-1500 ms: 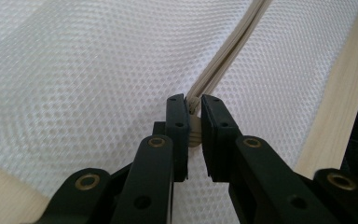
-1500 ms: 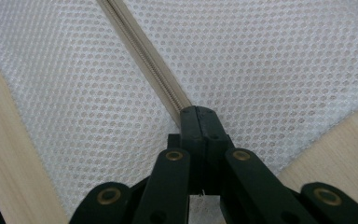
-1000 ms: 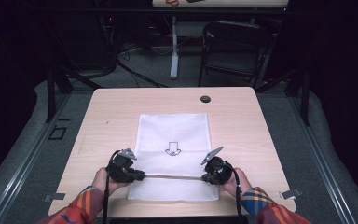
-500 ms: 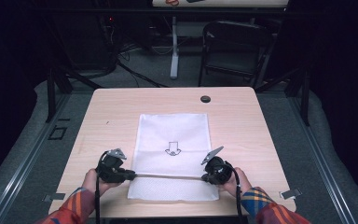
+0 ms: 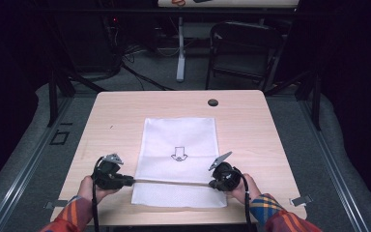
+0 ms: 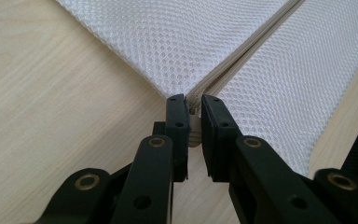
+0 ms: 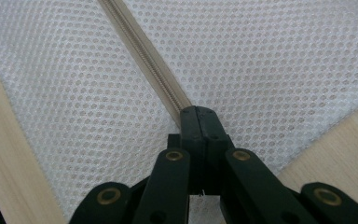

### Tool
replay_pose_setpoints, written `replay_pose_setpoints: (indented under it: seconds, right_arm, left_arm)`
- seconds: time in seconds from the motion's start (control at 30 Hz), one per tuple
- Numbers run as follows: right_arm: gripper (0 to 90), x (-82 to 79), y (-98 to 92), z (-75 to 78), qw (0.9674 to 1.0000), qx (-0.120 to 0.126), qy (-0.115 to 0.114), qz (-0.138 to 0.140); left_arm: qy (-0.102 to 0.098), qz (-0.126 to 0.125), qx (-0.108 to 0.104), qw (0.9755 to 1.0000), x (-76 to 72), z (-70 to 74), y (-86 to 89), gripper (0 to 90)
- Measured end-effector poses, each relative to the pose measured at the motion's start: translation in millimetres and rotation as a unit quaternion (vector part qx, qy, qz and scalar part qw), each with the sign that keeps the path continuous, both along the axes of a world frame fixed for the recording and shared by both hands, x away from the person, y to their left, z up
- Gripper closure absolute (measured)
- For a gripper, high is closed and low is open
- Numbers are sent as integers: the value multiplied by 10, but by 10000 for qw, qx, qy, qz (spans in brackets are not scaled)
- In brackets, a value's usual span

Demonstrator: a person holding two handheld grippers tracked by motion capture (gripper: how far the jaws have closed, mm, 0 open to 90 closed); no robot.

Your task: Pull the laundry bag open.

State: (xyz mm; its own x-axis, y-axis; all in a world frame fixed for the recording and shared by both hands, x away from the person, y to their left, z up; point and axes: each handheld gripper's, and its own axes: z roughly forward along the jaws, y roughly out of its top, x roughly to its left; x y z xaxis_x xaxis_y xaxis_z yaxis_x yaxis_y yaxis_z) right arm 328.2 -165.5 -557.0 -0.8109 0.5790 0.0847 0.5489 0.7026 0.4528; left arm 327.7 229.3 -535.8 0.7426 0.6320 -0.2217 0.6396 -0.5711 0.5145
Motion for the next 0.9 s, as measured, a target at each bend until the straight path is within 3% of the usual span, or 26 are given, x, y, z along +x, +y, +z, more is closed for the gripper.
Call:
replay_pose_setpoints:
  seconds: [0.13,0.57,0.7,0.73,0.8,0.9]
  right_arm:
    - [900,-6,7,6,10000,-65,-37,-3]
    - [900,7,-17,-7,10000,81,30,-48]
    - [900,16,-25,-4,10000,77,51,18]
    - [887,21,-29,-6,9999,124,88,5]
    - [752,10,-39,20,9996,264,82,107]
    - [617,-25,-48,110,9994,320,-97,123]
  left_arm:
    - [-23,4,26,10000,3,-10,-15,817]
    - [97,-44,99,9999,45,-67,-20,814]
    - [89,25,16,10000,44,-63,-19,800]
    - [102,20,-60,9999,48,-47,-10,763]
    - [79,111,-169,9998,46,-12,-1,635]
    - [22,290,-221,9993,41,31,15,466]
